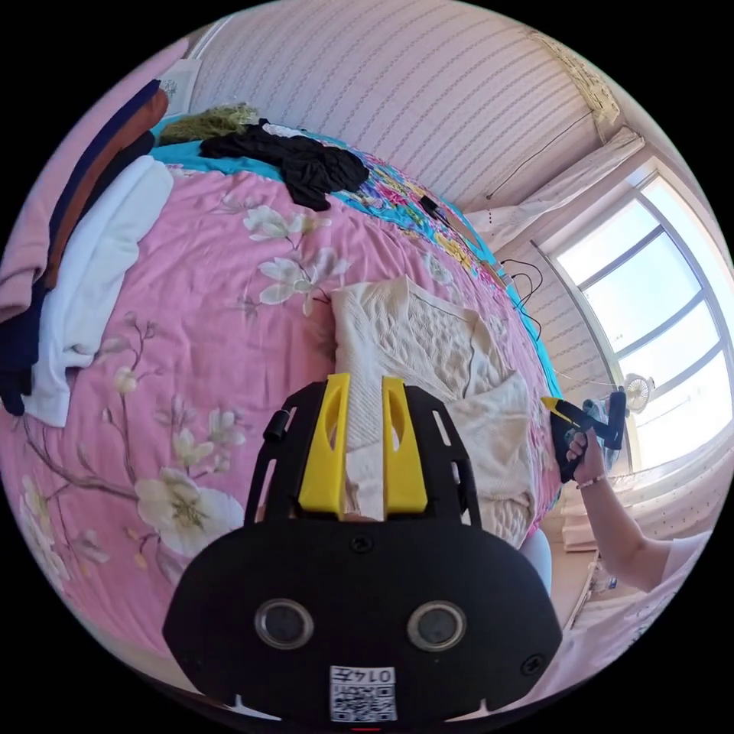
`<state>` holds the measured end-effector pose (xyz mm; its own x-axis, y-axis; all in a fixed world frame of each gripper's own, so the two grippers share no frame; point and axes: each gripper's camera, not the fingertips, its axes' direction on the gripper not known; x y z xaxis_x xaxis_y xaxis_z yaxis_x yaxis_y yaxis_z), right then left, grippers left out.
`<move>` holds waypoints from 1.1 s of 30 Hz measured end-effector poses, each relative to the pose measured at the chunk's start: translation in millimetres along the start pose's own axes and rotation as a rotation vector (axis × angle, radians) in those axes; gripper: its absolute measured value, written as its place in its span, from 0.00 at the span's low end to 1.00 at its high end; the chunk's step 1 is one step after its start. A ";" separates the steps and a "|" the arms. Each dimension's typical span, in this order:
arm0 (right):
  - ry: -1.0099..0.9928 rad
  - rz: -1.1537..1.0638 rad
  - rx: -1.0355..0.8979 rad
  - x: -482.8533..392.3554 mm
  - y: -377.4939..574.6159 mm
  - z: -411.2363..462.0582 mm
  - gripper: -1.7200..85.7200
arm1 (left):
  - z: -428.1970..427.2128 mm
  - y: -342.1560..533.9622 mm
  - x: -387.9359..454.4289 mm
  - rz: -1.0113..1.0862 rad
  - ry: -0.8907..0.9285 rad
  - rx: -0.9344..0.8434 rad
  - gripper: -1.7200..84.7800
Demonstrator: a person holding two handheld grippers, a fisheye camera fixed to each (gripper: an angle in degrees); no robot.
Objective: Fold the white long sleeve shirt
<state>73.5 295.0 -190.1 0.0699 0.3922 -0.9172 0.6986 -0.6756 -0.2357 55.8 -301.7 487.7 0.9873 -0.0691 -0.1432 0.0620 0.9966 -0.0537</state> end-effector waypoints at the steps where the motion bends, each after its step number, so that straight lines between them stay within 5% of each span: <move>1: 0.036 -0.002 -0.001 4.4 -14.7 6.4 0.13 | 5.4 -14.1 -2.1 0.006 -0.002 -0.015 0.12; 4: 0.077 0.044 -0.037 23.4 -44.8 29.3 0.14 | 14.8 -39.8 -9.7 -0.017 0.000 -0.040 0.13; 10: -0.172 0.219 -0.023 67.0 -69.2 52.6 0.06 | 39.2 -72.8 -26.5 -0.040 -0.089 -0.164 0.12; 14: -0.049 0.106 0.000 51.4 -88.7 41.2 0.04 | 32.7 -76.6 -46.4 -0.098 0.036 -0.171 0.04; 20: -0.112 0.032 0.093 39.6 -107.7 1.8 0.03 | -29.4 -64.3 -14.7 0.221 -0.138 -0.057 0.02; 29: -0.210 -0.226 0.138 19.5 4.0 -53.7 0.03 | -146.4 71.7 -20.1 0.381 -0.052 0.080 0.01; 33: -0.169 -0.149 0.008 40.5 66.0 -38.9 0.03 | -150.8 151.9 -54.3 0.233 -0.090 -0.007 0.01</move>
<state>150.1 290.6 -230.3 -0.1548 0.3785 -0.9126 0.6869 -0.6227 -0.3748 -10.5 -153.2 338.3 0.9839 0.1672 -0.0635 -0.1697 0.9848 -0.0360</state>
